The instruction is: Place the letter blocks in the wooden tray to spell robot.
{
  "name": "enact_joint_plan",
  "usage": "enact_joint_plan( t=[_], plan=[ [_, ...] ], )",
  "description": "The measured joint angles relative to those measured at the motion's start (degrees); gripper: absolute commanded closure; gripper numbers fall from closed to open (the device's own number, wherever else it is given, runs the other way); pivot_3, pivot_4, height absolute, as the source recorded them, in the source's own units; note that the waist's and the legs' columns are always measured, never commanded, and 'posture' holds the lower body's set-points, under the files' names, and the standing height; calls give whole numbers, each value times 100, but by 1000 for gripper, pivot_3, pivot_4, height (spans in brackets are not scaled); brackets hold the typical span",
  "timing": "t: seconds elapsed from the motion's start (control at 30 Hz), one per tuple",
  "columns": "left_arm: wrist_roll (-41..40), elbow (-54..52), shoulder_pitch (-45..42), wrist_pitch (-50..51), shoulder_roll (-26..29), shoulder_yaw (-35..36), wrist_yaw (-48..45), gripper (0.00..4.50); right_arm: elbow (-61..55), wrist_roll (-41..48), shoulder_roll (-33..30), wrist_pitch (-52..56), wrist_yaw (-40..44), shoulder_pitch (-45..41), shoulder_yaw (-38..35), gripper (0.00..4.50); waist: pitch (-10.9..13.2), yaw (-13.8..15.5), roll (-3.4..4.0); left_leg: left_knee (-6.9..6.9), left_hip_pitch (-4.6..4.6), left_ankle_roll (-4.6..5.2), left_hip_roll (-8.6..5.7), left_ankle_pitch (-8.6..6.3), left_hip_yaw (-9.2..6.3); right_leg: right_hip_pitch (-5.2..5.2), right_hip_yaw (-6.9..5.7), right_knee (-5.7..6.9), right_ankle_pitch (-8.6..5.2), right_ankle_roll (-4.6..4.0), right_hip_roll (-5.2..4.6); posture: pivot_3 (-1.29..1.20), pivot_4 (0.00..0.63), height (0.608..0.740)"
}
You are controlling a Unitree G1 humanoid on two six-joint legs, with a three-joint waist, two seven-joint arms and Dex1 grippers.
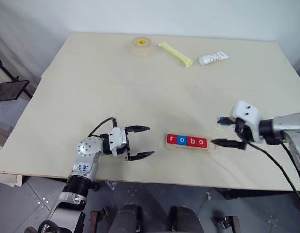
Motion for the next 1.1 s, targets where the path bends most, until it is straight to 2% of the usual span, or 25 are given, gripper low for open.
enact_joint_plan(
  t=[0.17, 0.27, 0.43, 0.53, 0.67, 0.77, 0.93, 1.1],
  plan=[
    [17, 140, -114, -5, -103, -35, 9, 0, 188, 132, 179, -140, -720, 780, -1123, 29, 0, 3, 0, -2, 1, 0, 1, 0, 4, 1, 0, 0, 0, 0, 0, 0, 150, 740],
    [23, 146, -116, -6, -125, -53, 7, 0, 257, 319, 333, -341, -873, 1270, -1749, 29, 0, 9, 0, -3, 1, 1, 0, 0, 6, 1, 1, -1, 0, 0, 0, 0, 150, 740],
    [23, 137, -123, 16, -103, -54, -11, 0, 145, 778, 374, -590, -471, 2816, -3248, 29, 0, 66, 0, -7, 3, 2, -4, 0, 6, 4, 3, -5, 1, 1, 0, 0, 150, 740],
    [21, 130, -123, 35, -91, -50, -12, 0, 50, 977, 374, -585, -348, 3209, -3703, 29, 0, 13, 0, -7, 12, 5, 1, 2, 21, 10, 11, -12, 1, 2, 0, 0, 150, 740],
    [21, 127, -123, 57, -133, -64, -9, 0, -399, 1172, 408, -381, -545, 3307, -3700, 29, 0, -50, 0, -9, 23, -6, 15, 9, 38, 13, 22, -18, 1, 2, 7, 0, 150, 740],
    [22, 126, -126, 57, -141, -64, -7, 0, -631, 1253, 594, -218, -949, 2966, -3376, 29, 0, -51, 0, -8, 25, -6, 14, 10, 38, 12, 25, -16, 1, 2, 6, 0, 150, 740],
    [23, 133, -151, 49, -141, -65, -10, 0, -620, 1189, 1113, -94, -1856, 1989, -2509, 29, 0, -19, 0, -8, 23, -5, 11, 10, 34, 10, 24, -14, 1, 1, 5, 0, 150, 740],
    [27, 126, -169, 26, -122, -42, 31, 0, 74, 830, 1638, -157, -2763, 1082, -1794, 29, 0, 3, 0, -8, 18, -3, 3, 12, 19, 8, 17, -4, 1, 1, 1, 0, 150, 740]
  ],
)
